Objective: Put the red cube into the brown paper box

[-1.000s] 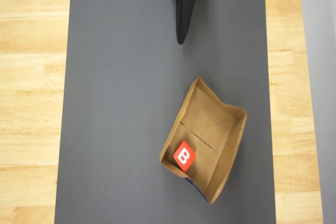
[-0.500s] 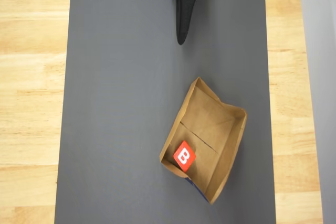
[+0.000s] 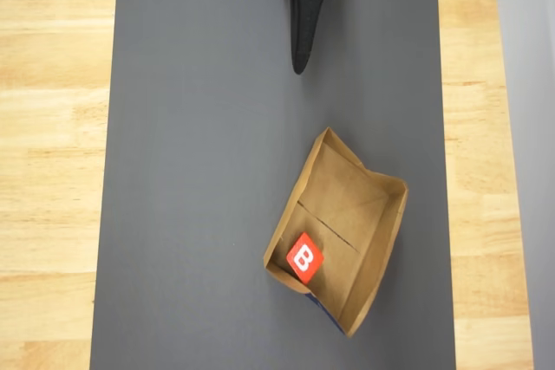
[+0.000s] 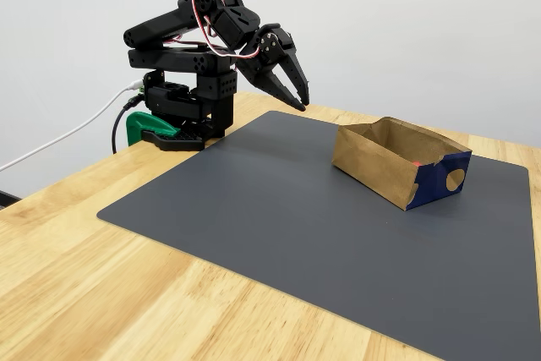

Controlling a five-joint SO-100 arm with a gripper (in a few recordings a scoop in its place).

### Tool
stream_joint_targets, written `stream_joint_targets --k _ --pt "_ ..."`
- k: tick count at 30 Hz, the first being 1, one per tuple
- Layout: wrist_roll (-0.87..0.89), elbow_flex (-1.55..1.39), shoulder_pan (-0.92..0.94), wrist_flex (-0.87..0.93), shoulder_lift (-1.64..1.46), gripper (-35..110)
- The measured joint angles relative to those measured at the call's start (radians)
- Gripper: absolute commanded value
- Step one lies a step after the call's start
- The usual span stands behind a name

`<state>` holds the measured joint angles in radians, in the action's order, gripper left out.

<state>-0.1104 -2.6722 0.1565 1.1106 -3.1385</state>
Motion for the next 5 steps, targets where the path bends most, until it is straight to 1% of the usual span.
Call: stream_joint_targets --k 5 --pt "0.0 0.0 0.0 0.0 0.0 0"
